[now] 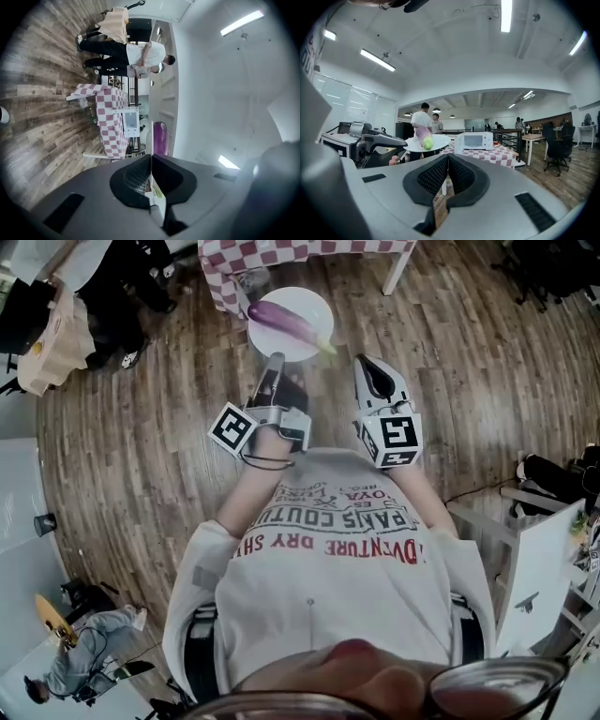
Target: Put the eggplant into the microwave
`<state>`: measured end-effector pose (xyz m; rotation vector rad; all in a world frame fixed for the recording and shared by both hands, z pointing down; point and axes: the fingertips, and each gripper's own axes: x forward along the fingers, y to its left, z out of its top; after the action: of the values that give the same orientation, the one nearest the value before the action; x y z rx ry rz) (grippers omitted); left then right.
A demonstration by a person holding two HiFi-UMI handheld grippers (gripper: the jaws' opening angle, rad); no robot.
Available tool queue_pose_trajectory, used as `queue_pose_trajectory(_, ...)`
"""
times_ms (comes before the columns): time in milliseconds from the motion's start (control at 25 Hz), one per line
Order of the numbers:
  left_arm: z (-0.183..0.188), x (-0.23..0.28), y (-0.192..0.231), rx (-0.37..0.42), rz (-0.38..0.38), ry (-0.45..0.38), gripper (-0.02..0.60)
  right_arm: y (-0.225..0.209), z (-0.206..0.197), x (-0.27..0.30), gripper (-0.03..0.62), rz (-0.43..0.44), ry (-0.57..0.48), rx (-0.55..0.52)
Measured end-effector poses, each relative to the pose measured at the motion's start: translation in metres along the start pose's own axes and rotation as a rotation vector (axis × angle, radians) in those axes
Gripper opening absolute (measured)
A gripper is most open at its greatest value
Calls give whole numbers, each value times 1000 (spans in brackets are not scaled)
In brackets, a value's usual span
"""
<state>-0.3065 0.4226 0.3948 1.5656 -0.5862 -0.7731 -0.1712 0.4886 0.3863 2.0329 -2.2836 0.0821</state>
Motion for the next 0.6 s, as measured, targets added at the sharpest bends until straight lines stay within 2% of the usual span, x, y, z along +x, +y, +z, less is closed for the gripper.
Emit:
queue_pose_trajectory(320,-12,20,6,0,16,23,31,-30,-16,0,28,-57,40,66)
queue_pose_trajectory(600,-7,62,27,-4,46,52,31,-61,-25,34,28,-82,51,93)
